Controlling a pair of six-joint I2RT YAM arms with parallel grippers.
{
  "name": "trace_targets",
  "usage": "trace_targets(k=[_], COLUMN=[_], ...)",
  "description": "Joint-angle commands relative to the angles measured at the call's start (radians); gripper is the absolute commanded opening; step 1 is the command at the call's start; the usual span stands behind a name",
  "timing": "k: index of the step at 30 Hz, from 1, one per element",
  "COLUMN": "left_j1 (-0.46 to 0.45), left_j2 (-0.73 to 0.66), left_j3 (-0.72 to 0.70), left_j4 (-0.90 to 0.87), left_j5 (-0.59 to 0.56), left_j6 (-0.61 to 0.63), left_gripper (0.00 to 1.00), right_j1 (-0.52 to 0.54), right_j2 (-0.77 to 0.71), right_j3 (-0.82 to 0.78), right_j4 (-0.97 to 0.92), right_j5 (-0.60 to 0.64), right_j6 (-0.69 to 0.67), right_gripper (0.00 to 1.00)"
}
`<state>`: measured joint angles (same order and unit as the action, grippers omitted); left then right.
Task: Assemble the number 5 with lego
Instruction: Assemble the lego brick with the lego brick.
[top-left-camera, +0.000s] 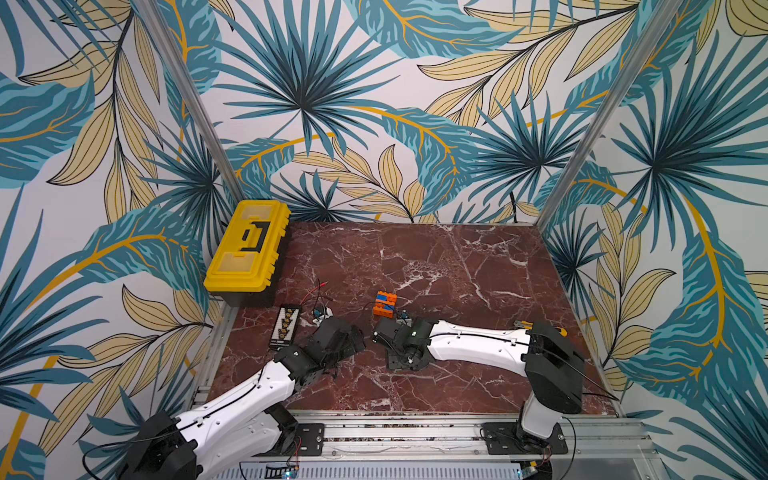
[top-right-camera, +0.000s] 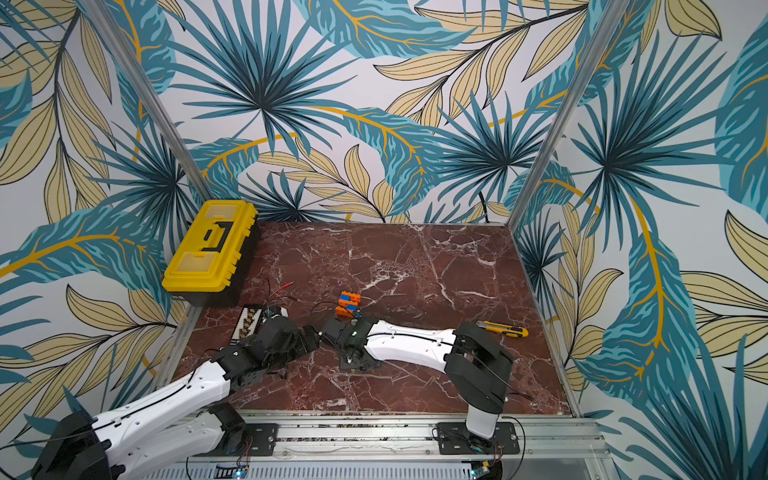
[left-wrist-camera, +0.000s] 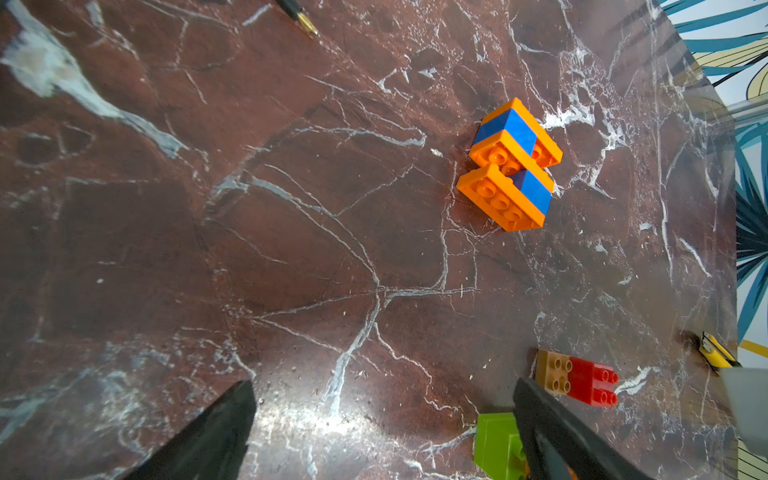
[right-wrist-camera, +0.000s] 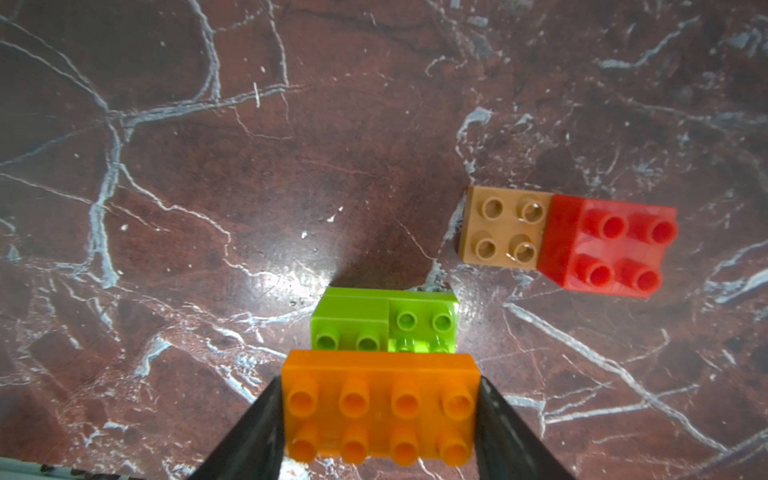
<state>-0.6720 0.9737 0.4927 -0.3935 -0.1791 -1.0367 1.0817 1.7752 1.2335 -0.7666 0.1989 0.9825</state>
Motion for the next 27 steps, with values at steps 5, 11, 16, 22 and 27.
trace_targets(k=[5,11,16,22,27], left_j1=[0.010,0.010,0.010,0.010,0.010], left_j2=[0.002,0.008,0.011,0.008,0.008], left_j3=[-0.021,-0.022,-0.022,-0.025,-0.028], left_j4=[-0.002,0.008,0.026,0.027,0.016], left_j5=[-0.007,-0.004,0.013,0.013,0.012], left_j6=[0.018,0.017,0.030,0.029,0.027], left_gripper=[1.00,1.00,1.00,1.00,1.00], right_j1=[-0.001,-0.009,-0.012,-0.016,-0.014], right_j2=[0.027,0.036,0.043,0.058,0.067], right_j3=[-0.011,-0.014,-0.012,-0.008,-0.008], right_j4=[-0.016,-0.021,-0.017,-0.020,-0.044], right_j5=[0.016,0.015,0.019,0.007,0.005], right_j6=[0.030,0.030,0.027,0.021,0.023], right_gripper=[0.57,0.57,0.57,0.57,0.57])
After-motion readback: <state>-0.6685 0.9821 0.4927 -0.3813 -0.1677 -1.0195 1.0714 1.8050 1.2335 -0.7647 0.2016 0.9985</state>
